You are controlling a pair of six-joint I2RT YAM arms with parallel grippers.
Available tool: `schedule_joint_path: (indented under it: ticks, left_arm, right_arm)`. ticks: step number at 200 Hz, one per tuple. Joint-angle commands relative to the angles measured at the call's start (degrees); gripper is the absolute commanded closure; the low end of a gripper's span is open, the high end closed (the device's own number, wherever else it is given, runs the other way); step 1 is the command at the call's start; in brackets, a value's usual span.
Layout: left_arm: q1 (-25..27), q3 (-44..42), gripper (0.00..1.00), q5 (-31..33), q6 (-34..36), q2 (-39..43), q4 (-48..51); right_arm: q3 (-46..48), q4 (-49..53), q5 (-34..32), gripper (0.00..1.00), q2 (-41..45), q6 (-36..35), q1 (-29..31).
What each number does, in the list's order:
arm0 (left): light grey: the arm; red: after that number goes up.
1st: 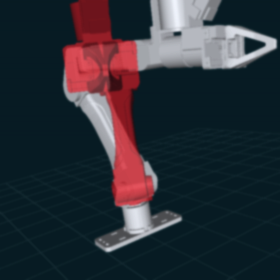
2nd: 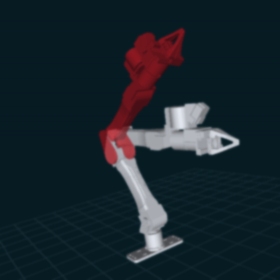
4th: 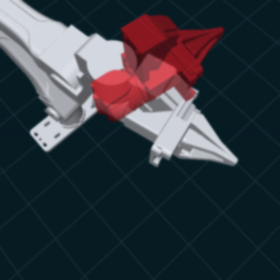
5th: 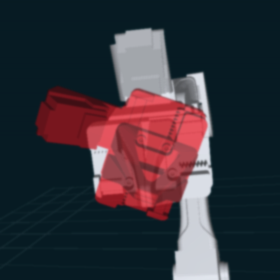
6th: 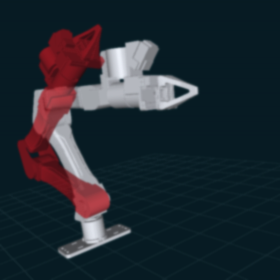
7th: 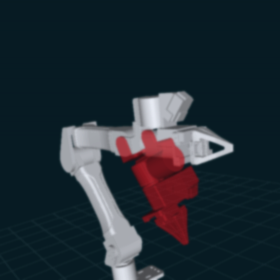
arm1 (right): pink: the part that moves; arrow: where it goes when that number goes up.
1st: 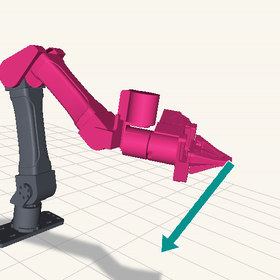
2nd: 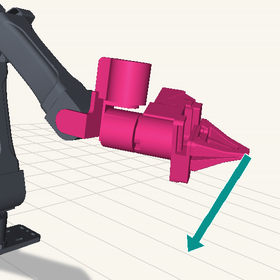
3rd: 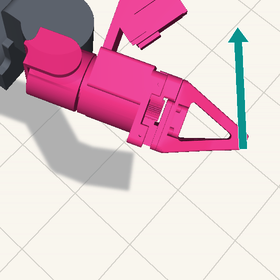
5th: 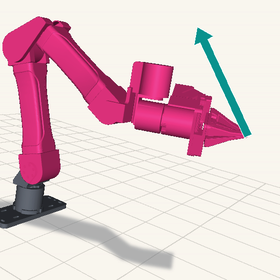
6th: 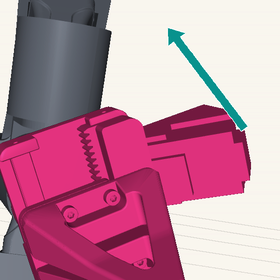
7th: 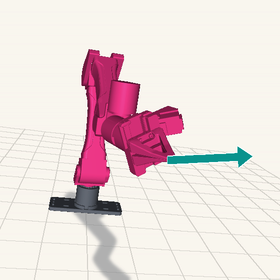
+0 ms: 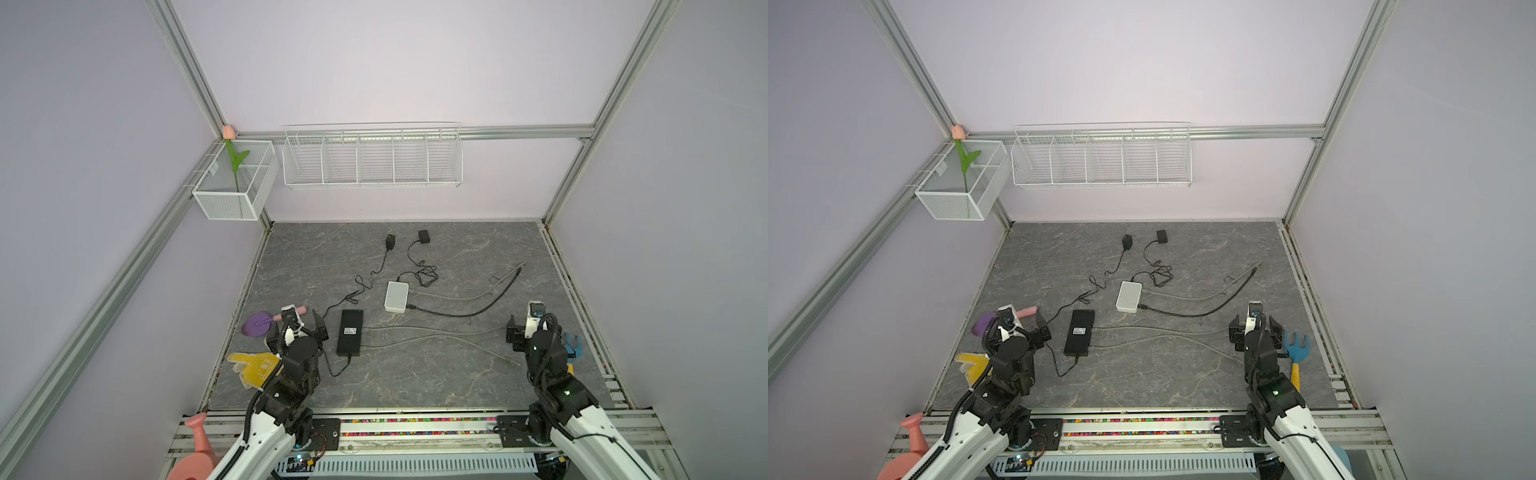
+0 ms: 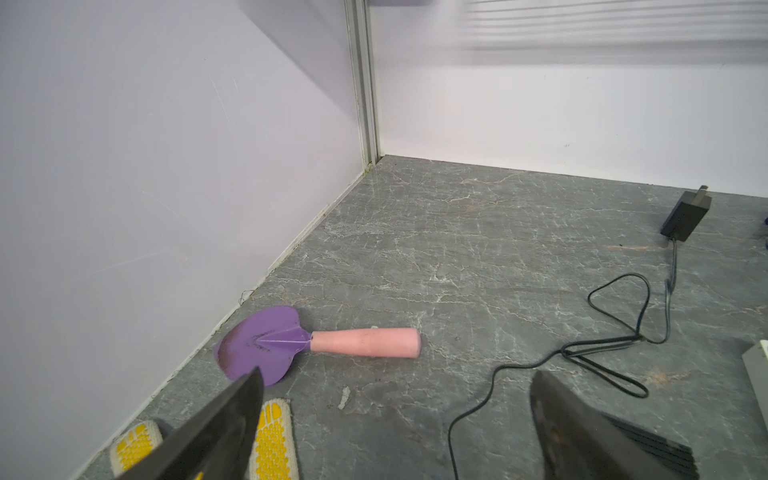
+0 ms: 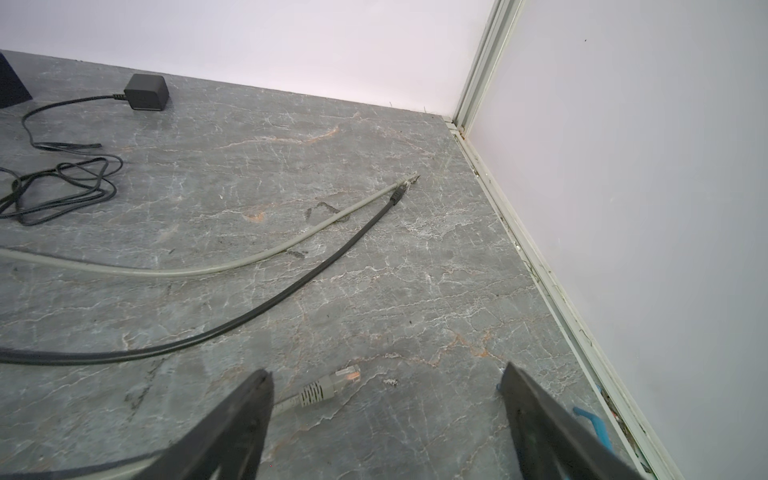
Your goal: Insert the plug into the switch port
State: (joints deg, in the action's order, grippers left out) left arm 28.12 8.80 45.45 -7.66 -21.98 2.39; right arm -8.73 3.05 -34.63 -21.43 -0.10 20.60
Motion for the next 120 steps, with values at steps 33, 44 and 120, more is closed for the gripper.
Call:
schedule_joint_path:
  ticks: [33,44,120]
  left_arm:
    - [-0.3,-1.7,0.01,2.3,1.2,3.4,0.3]
    - [-0.3,-1.8,0.01,2.7,1.3,4.1,0.2]
    - [-0.3,-4.5,0.01,4.5,3.4,9.6,-2.2]
  right_arm:
    - [3.6,-0.7,1.5,0.11,9.7,-2.8,-0.3]
    - [4.0,-0.2,2.2,0.11,11.2,-3.1,-0.2]
    - [5.2,-5.6,3.0,0.11,9.0,-4.6,-0.3]
